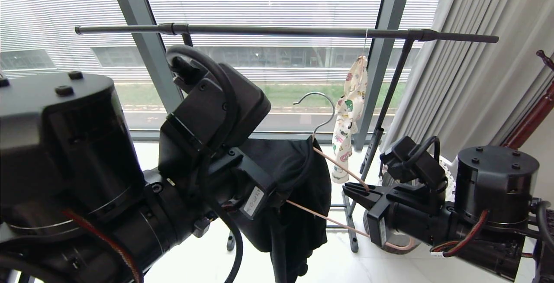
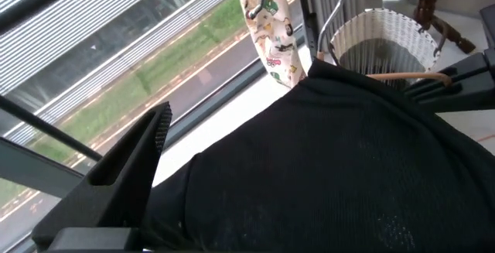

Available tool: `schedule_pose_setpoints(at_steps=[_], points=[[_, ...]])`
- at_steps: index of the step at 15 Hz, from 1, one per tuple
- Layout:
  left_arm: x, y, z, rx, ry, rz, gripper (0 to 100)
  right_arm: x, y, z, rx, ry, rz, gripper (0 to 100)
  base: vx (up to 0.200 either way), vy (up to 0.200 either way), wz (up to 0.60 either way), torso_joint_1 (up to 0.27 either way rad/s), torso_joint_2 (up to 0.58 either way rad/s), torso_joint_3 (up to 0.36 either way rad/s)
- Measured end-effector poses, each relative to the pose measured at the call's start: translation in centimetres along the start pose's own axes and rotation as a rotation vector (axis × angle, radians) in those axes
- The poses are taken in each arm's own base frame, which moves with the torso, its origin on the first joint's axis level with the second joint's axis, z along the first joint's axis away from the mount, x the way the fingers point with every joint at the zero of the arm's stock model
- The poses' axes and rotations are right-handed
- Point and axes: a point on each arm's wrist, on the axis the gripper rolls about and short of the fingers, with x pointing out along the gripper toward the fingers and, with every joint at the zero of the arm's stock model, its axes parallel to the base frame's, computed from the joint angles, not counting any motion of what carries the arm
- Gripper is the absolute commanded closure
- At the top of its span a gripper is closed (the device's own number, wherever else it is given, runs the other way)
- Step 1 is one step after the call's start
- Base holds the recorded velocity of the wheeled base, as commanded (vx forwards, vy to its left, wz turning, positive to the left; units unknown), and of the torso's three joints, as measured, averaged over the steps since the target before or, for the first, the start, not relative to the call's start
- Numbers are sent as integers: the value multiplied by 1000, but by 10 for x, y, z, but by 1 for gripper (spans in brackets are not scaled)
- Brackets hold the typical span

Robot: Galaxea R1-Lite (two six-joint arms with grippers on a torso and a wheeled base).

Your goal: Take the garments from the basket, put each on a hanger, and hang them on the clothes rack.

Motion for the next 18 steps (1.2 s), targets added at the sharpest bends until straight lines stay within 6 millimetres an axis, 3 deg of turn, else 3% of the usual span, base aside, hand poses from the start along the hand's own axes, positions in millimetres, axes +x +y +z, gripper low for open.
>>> schedule_pose_setpoints(at_steps=[5, 10, 13, 18], points=[[6, 21, -2, 6, 24, 54, 0, 0, 0, -1, -30, 2, 2, 100, 0, 0, 0, 0, 0, 0], [5, 24, -9, 37, 54, -61, 0, 0, 0, 7, -33, -27, 5, 100, 0, 0, 0, 0, 0, 0], [17, 35, -13, 30, 79, -26, 0, -2, 2, 9, -51, -37, 12, 100, 0, 0, 0, 0, 0, 0], [40, 57, 3, 21, 111, 23, 0, -9, 2, 4, -68, -23, 16, 100, 0, 0, 0, 0, 0, 0]])
